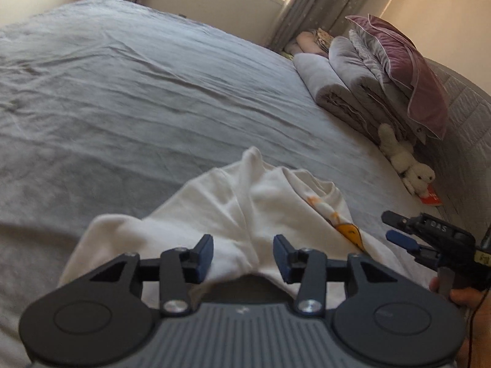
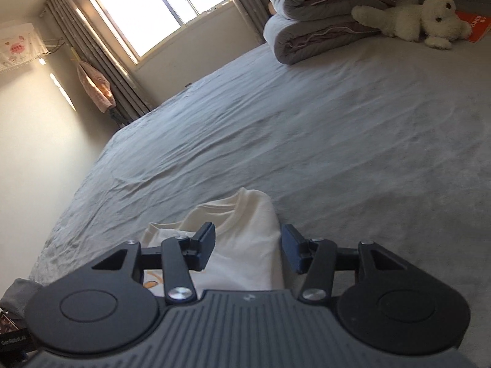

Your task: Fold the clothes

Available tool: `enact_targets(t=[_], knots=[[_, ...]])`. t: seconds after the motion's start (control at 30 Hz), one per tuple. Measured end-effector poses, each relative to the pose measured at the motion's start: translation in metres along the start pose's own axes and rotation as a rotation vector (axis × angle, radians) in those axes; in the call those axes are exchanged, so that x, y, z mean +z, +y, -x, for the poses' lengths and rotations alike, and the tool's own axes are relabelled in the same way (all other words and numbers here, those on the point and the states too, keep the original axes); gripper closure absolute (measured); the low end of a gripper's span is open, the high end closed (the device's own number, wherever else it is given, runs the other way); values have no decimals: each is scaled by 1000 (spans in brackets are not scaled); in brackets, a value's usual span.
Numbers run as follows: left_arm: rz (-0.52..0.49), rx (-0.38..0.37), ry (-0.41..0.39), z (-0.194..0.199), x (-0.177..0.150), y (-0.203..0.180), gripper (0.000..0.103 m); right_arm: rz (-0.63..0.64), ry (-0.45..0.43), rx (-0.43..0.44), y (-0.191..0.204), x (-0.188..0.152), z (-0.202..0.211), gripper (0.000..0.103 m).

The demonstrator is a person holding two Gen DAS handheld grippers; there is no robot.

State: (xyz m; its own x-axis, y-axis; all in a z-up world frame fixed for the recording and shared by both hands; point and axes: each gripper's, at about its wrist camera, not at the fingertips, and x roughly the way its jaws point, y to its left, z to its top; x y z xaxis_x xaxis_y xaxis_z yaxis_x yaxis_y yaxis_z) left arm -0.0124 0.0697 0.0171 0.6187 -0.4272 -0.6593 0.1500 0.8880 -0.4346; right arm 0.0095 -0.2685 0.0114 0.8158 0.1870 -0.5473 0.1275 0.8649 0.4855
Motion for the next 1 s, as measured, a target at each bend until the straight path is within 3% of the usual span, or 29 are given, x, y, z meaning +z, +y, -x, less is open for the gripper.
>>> enact_targets(t=[0.17,0.47,1.0], knots=[[40,-1,90,-28,-12,-4,57,-37,59,-36,-15,-7,-10,50],[16,66,104,-43,-18,-12,57,-32,139,-53,-10,-26,-23,50],[74,18,152,-49,-24,-18,56,-20,148,-50,-8,-24,-25,50]])
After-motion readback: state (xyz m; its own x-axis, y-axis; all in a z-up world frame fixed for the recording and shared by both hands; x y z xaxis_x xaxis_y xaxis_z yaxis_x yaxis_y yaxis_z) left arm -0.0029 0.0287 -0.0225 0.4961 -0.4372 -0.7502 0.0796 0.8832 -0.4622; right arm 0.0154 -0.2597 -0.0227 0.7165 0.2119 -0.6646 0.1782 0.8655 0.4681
